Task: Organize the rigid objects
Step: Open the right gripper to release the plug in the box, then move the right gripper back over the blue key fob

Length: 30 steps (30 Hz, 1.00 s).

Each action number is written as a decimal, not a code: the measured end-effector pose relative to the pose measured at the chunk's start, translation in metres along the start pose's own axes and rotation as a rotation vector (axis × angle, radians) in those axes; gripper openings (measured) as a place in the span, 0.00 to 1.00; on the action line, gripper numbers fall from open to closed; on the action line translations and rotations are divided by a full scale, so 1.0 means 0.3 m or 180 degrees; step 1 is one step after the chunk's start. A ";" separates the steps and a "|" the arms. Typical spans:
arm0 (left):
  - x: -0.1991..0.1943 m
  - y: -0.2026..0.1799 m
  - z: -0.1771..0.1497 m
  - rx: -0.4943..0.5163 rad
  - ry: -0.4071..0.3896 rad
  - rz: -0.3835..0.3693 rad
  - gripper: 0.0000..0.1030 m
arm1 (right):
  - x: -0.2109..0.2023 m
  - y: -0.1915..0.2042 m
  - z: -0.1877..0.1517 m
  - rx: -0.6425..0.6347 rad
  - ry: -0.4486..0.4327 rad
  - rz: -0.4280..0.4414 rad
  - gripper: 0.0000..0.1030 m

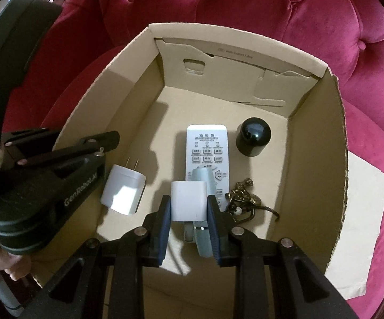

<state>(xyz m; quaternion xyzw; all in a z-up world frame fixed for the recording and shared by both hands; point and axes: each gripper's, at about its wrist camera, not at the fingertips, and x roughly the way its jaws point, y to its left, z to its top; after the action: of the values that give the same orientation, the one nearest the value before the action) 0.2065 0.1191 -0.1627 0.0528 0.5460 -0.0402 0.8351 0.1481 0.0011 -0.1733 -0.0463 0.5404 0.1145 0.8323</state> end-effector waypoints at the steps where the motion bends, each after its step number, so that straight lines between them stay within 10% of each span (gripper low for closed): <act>1: 0.000 0.000 0.000 0.0000 0.0000 -0.0001 0.13 | 0.008 -0.002 0.004 0.0005 0.0001 0.0007 0.27; 21: 0.004 -0.005 0.000 0.0014 0.0004 0.0018 0.13 | -0.142 -0.043 0.026 0.0046 -0.0310 -0.0121 0.47; 30: 0.005 -0.014 -0.001 0.0021 0.0009 0.0024 0.13 | -0.246 -0.121 0.027 0.0173 -0.0472 -0.0166 0.74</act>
<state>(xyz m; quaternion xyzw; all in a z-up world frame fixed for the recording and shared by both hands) 0.2065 0.1150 -0.1644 0.0576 0.5469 -0.0388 0.8343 0.1352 -0.0427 -0.1046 -0.0292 0.4788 0.0812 0.8737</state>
